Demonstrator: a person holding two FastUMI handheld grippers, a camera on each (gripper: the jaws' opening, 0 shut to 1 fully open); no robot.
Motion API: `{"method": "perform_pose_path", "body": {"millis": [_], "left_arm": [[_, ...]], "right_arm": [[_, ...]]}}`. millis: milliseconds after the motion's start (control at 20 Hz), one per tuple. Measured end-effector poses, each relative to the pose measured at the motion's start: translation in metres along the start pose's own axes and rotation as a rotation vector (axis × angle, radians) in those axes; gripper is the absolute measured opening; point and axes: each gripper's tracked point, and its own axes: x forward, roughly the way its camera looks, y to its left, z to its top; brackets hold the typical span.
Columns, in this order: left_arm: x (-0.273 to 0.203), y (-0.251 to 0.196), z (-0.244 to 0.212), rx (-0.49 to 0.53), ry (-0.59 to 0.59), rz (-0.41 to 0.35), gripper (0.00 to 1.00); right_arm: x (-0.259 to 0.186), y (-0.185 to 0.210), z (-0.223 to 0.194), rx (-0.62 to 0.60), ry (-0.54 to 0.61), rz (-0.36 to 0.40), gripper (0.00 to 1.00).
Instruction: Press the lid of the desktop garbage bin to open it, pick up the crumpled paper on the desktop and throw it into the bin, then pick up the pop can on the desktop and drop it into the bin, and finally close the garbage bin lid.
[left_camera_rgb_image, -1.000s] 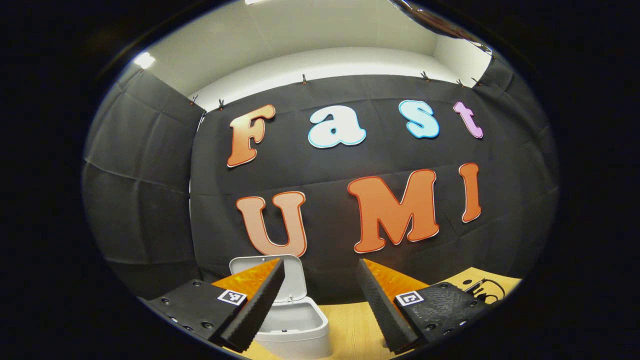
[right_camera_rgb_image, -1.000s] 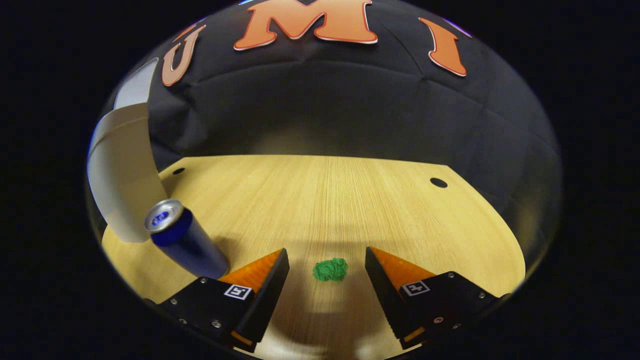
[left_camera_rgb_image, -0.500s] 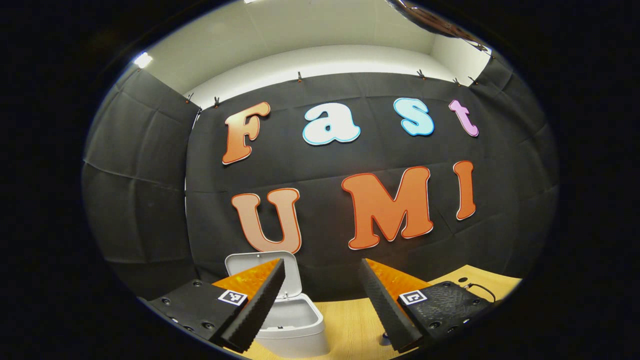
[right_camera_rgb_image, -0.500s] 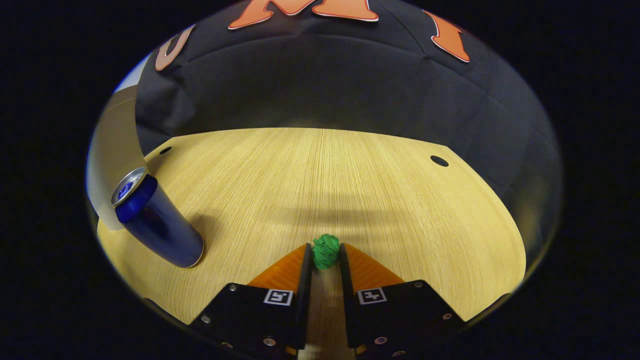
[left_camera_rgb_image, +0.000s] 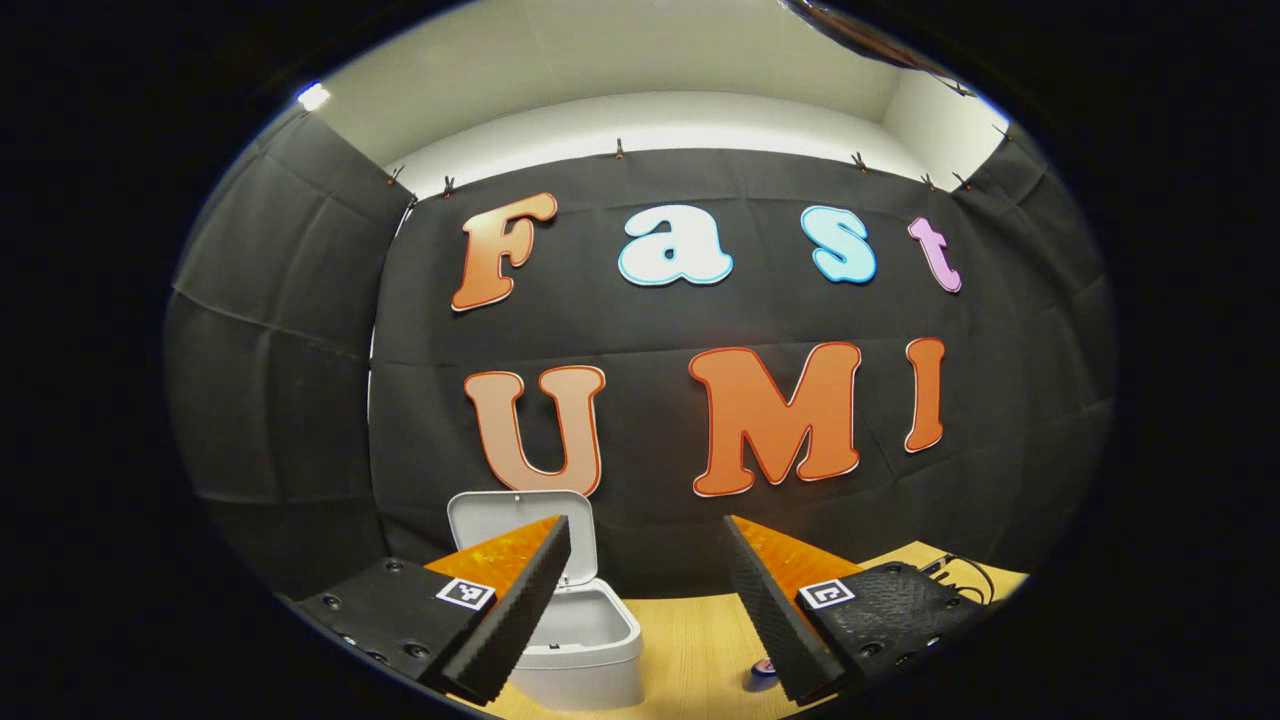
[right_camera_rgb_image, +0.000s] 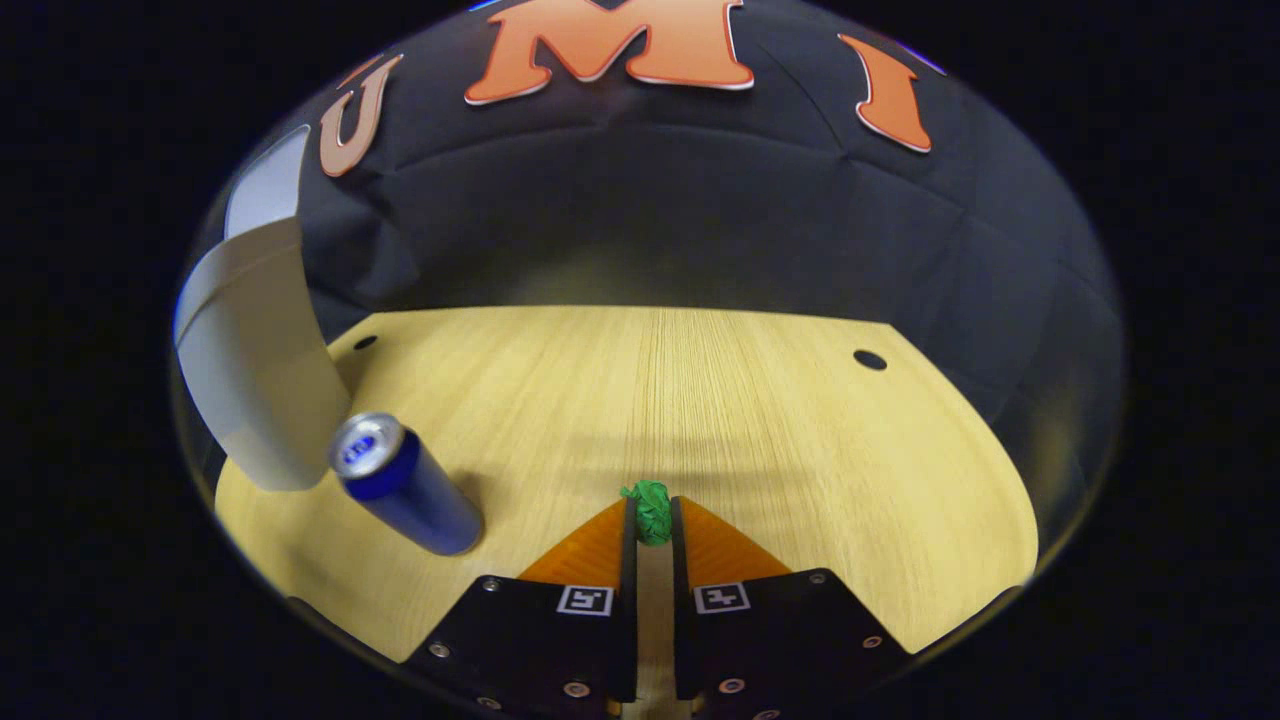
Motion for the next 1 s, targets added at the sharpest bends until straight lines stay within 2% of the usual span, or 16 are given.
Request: {"method": "perform_pose_path", "body": {"millis": [200, 450, 550, 600, 650, 700, 1000], "left_arm": [[-0.005, 0.019, -0.002, -0.054, -0.015, 0.021, 0.99], [-0.020, 0.059, -0.010, -0.077, -0.016, 0.088, 0.94], [-0.027, 0.076, -0.017, -0.089, -0.008, 0.122, 0.94], [-0.031, 0.085, -0.020, -0.094, 0.000, 0.141, 0.99], [-0.036, 0.094, -0.025, -0.101, 0.009, 0.159, 0.95], [-0.040, 0.102, -0.029, -0.110, 0.016, 0.178, 0.99], [-0.072, 0.154, -0.053, -0.142, 0.052, 0.303, 0.94]], "right_arm": [[-0.046, 0.023, 0.066, -0.011, -0.122, 0.053, 0.15], [-0.085, 0.080, 0.126, -0.050, -0.229, 0.137, 0.14], [-0.101, 0.106, 0.148, -0.063, -0.262, 0.179, 0.14], [-0.108, 0.119, 0.161, -0.074, -0.281, 0.200, 0.14], [-0.116, 0.133, 0.175, -0.084, -0.308, 0.225, 0.14], [-0.121, 0.147, 0.187, -0.091, -0.326, 0.249, 0.14], [-0.128, 0.247, 0.236, -0.111, -0.354, 0.412, 0.14]]}}
